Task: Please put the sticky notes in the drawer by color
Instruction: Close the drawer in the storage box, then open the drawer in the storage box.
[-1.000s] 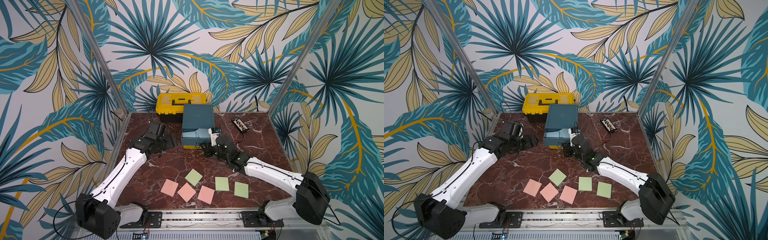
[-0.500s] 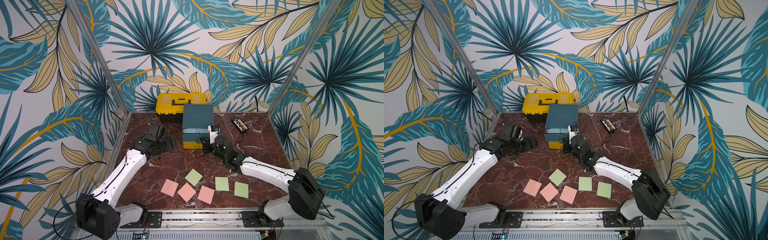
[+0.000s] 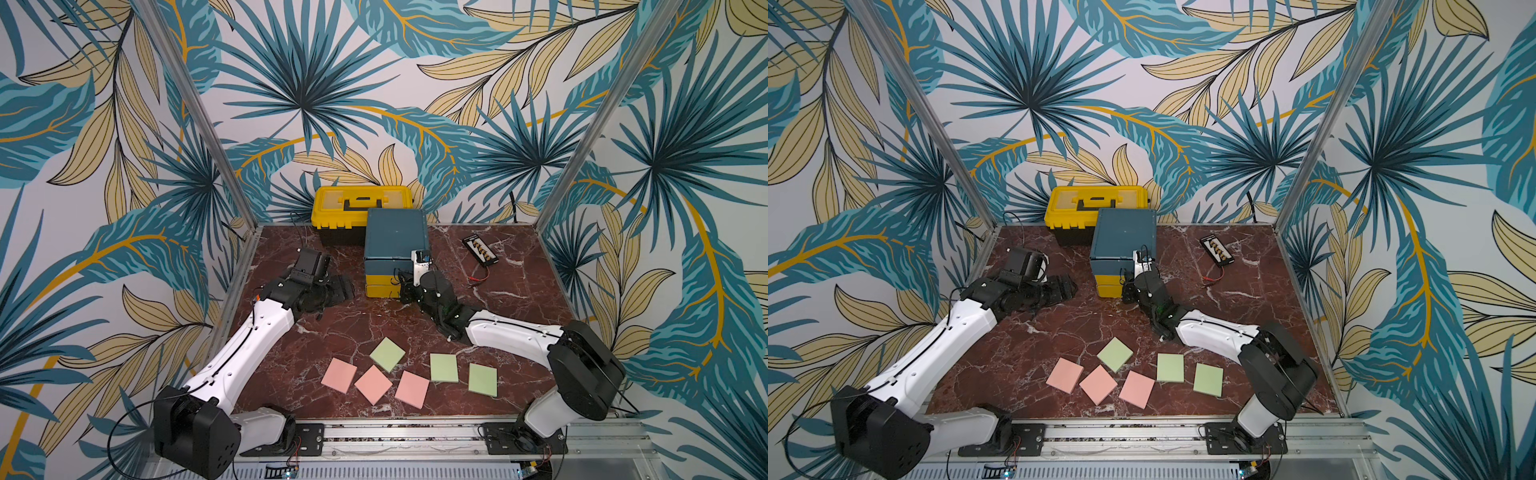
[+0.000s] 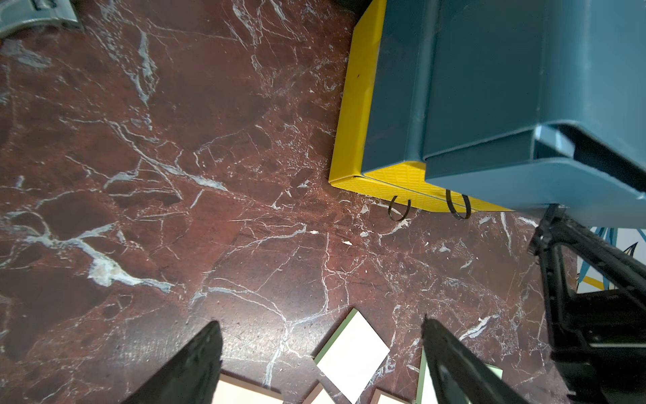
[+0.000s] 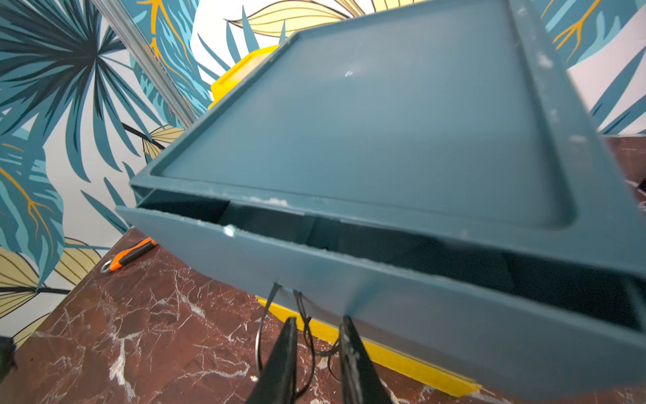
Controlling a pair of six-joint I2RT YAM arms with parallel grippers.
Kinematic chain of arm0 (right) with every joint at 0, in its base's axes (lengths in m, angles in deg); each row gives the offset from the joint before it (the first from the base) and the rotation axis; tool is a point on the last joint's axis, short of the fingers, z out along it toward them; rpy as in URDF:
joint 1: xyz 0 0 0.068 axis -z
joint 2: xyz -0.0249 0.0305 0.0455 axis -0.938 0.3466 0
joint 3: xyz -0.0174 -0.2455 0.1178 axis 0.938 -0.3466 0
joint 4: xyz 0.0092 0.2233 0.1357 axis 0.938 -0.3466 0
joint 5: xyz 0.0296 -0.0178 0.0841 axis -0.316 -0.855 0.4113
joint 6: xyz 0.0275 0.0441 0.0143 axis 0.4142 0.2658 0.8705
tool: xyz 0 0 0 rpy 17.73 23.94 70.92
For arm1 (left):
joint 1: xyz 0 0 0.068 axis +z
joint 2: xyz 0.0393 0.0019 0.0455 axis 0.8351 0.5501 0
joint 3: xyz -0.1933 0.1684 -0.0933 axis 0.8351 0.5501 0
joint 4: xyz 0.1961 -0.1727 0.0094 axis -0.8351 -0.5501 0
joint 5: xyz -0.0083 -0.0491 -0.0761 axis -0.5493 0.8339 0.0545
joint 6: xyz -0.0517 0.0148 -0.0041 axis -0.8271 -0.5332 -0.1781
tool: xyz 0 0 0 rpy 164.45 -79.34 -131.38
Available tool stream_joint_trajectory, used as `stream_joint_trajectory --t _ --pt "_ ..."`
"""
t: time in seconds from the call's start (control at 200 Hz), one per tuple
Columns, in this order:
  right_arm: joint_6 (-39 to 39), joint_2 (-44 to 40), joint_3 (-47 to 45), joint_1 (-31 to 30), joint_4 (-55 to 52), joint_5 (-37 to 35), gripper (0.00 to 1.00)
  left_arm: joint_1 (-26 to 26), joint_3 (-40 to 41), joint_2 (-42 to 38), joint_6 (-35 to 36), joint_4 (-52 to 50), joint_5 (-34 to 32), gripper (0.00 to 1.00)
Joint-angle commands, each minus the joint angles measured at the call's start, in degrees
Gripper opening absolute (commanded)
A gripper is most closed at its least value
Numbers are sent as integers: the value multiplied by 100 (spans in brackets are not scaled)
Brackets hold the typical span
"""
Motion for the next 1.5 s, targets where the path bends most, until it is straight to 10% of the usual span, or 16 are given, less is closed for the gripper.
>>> stream_joint_trajectory --t 0.0,0.716,0.997,1.492 --pt "-107 101 -37 4 282 -414 24 47 117 59 45 205 123 91" --pt "212 -257 52 -3 -367 -129 27 68 171 413 81 338 502 91" --pt "1689 -1128 -748 -3 -734 394 65 73 270 317 114 402 485 91" --pt "4409 -627 -1815 -45 1899 539 64 154 791 -113 93 803 729 89"
